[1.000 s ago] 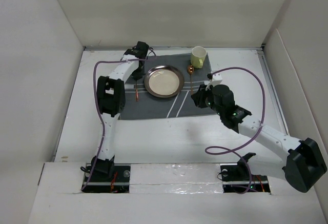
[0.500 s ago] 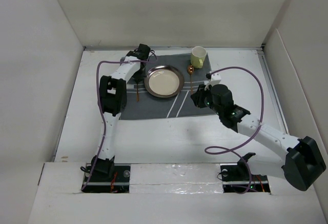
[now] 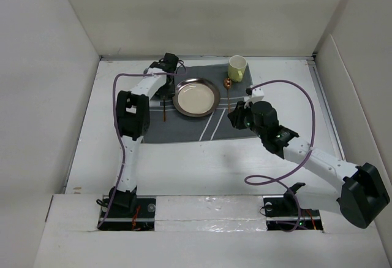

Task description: Set the dinner table for one person

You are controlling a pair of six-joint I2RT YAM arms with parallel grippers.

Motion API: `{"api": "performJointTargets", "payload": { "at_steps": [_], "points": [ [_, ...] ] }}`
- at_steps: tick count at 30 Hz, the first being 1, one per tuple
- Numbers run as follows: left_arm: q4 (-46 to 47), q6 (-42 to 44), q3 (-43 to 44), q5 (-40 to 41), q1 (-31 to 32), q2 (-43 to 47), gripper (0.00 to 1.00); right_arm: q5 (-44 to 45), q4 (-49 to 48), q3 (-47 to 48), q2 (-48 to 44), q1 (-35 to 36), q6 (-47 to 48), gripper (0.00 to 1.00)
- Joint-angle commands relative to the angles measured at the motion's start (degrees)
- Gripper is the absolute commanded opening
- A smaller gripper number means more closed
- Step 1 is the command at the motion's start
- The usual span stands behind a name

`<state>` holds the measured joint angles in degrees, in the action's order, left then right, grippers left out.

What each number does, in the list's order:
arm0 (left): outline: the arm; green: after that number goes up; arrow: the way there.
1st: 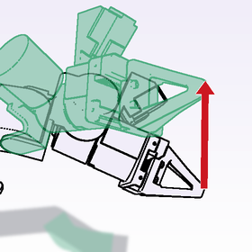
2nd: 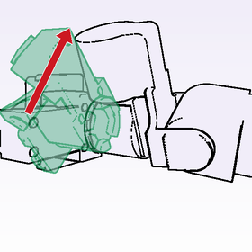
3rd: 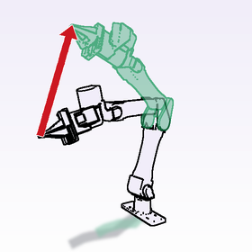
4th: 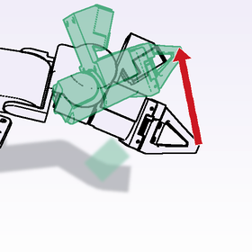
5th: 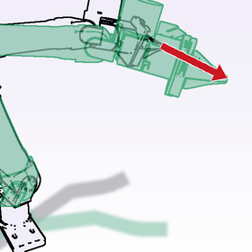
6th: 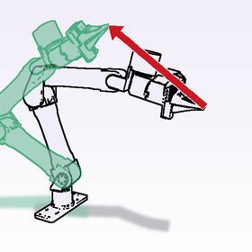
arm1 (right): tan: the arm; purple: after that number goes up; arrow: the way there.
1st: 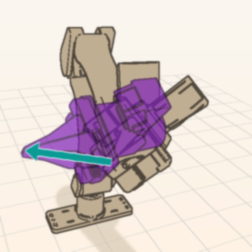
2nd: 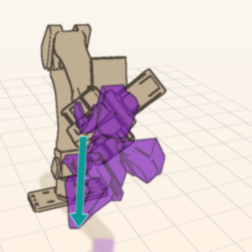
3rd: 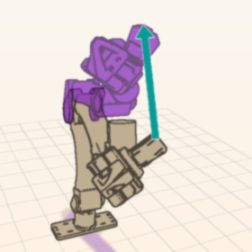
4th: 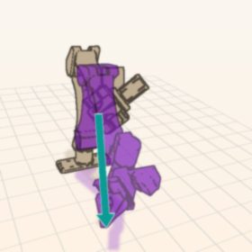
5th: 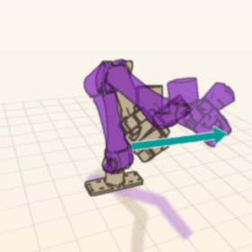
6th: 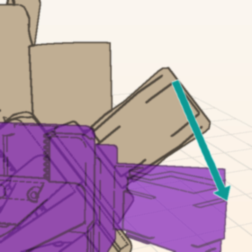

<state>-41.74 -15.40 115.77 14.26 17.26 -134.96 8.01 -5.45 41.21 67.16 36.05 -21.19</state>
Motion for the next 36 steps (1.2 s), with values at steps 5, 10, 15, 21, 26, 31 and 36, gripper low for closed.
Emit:
{"api": "performJointTargets", "payload": {
  "at_steps": [5,10,15,21,26,31,36],
  "points": [
    [3.85,-2.53,-6.16,-1.78,0.32,20.15,0.68,3.67,-1.48,1.68,-2.55,0.95,0.54,0.30],
    [8.14,-4.73,-13.95,-3.00,0.32,37.77,0.71,5.08,-3.60,-0.60,-5.89,0.95,0.71,0.10],
    [19.83,-5.52,-33.11,-7.67,0.32,61.09,0.71,6.67,-7.64,-3.33,-11.16,2.79,1.50,0.00],
    [25.56,-5.61,-52.29,-0.48,0.32,89.66,0.84,8.06,0.07,2.20,-23.54,5.69,1.51,0.20],
    [22.32,-8.15,-61.52,5.77,0.32,107.43,0.97,20.97,13.26,6.77,-33.65,5.70,-2.27,0.58],
    [20.65,-9.91,-68.20,6.30,0.32,117.18,0.98,26.97,13.02,-0.23,-42.27,5.09,-3.85,0.62],
    [20.99,-10.35,-70.24,4.82,0.32,117.03,0.99,25.91,12.13,-3.24,-42.63,4.55,-5.70,0.61]
  ]
}}
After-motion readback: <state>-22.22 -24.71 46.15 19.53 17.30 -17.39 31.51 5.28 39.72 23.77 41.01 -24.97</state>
